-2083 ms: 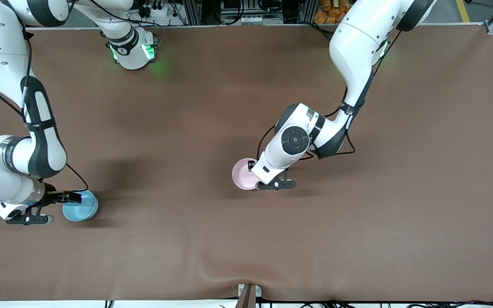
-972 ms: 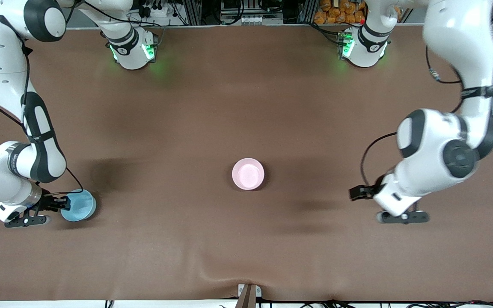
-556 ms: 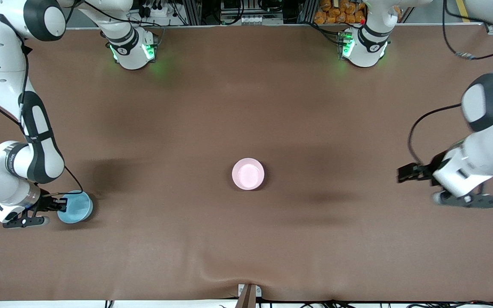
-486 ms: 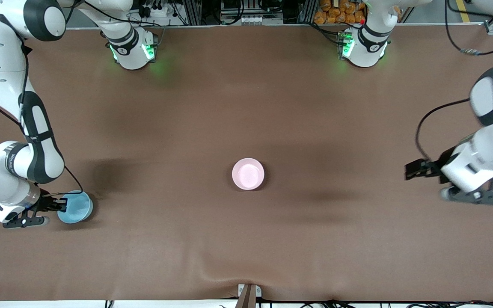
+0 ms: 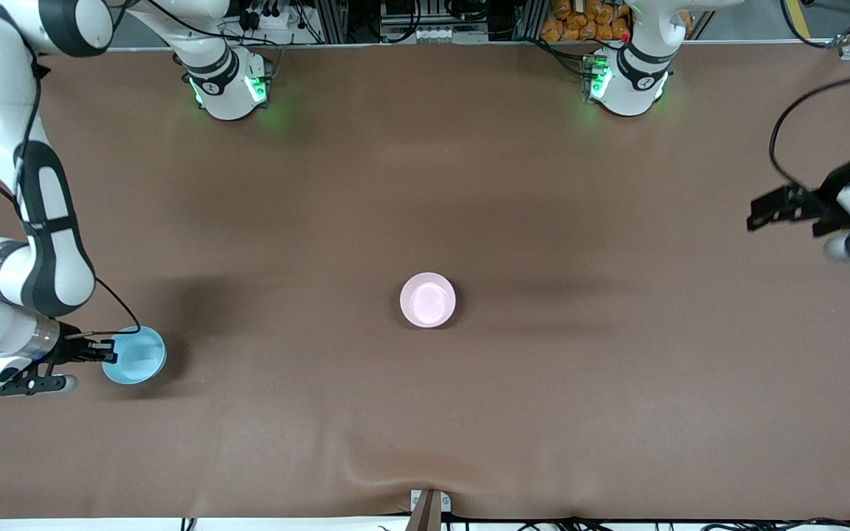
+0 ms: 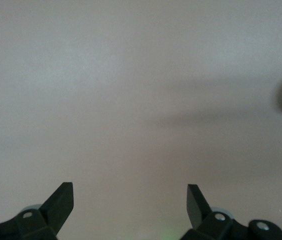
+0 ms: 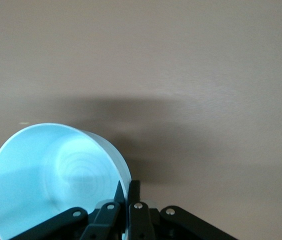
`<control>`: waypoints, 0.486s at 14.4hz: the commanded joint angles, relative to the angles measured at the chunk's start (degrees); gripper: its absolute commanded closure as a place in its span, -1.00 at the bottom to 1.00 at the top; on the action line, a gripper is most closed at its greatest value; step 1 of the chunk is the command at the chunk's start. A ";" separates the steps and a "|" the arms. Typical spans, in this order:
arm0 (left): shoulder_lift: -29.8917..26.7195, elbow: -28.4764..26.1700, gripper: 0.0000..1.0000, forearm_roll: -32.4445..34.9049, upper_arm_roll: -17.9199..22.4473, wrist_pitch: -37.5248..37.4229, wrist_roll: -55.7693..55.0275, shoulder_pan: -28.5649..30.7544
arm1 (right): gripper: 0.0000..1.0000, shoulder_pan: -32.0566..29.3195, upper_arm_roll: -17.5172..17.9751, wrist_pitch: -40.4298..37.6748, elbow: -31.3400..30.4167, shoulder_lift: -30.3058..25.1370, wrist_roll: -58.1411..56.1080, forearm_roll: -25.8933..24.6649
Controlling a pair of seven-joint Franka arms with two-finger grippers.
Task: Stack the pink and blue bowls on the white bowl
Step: 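Grasp the blue bowl rim with the right gripper while the left gripper withdraws, then carry the blue bowl with the right gripper over the pink bowl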
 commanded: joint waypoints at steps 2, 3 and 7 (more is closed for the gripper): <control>-9.80 -11.70 -1.00 -0.70 0.22 0.57 0.47 1.70 | 1.00 6.52 -0.20 -7.95 -1.69 -7.56 14.42 0.58; -9.73 -11.46 -1.00 -0.35 0.22 0.57 0.47 1.70 | 1.00 8.28 -0.20 -9.45 -1.69 -8.44 17.95 0.67; -9.81 -11.01 -1.00 0.09 -0.04 2.77 1.00 3.37 | 1.00 16.36 -0.11 -12.53 -1.69 -10.56 31.40 0.76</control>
